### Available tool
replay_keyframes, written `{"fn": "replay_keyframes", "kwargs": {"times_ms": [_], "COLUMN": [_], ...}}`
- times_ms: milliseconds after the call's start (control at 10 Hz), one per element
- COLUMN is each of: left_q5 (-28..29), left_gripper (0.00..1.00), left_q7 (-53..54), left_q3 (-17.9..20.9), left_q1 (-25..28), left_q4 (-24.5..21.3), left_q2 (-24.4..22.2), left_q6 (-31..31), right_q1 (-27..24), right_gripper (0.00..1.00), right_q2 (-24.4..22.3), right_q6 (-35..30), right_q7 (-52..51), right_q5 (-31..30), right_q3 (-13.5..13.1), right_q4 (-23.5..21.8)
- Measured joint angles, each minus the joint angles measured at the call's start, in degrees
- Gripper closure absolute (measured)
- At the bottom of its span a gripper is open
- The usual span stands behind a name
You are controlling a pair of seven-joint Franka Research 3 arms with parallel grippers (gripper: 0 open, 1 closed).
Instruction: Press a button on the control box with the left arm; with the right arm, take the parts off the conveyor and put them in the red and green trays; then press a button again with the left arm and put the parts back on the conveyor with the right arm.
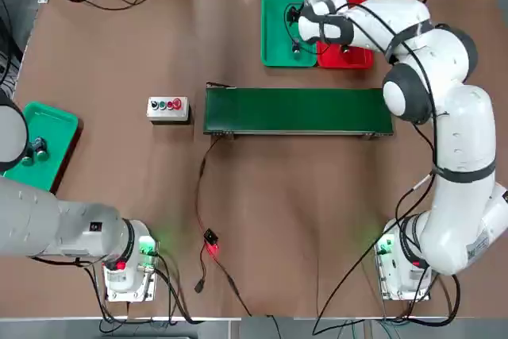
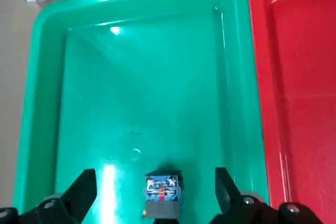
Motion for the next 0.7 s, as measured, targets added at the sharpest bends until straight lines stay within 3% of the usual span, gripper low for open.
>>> {"fn": "replay_keyframes", "kwargs": {"times_ms": [300,500,700], "left_q5": [0.0,0.0,0.0], "left_gripper": [0.0,0.0,0.0], "left_q7": [-0.1,-0.1,-0.1], "left_q3": [0.0,0.0,0.0], "left_q1": [0.0,0.0,-0.1], "left_q4": [0.0,0.0,0.0], "left_q2": [0.0,0.1,0.2], "left_q6": [-0.1,-0.1,-0.1], "right_q1": [1.2,2.0,2.0], "right_gripper": [0.0,0.0,0.0], "right_q2": [2.5,2.6,2.6], "right_q6": [6.3,5.4,-0.2], "right_q7": [0.0,-0.7,-3.7], "right_q5": [0.0,-0.1,-0.1], "right_q3": [0.1,0.0,-0.2], "right_q4": [0.0,0.0,0.1]}}
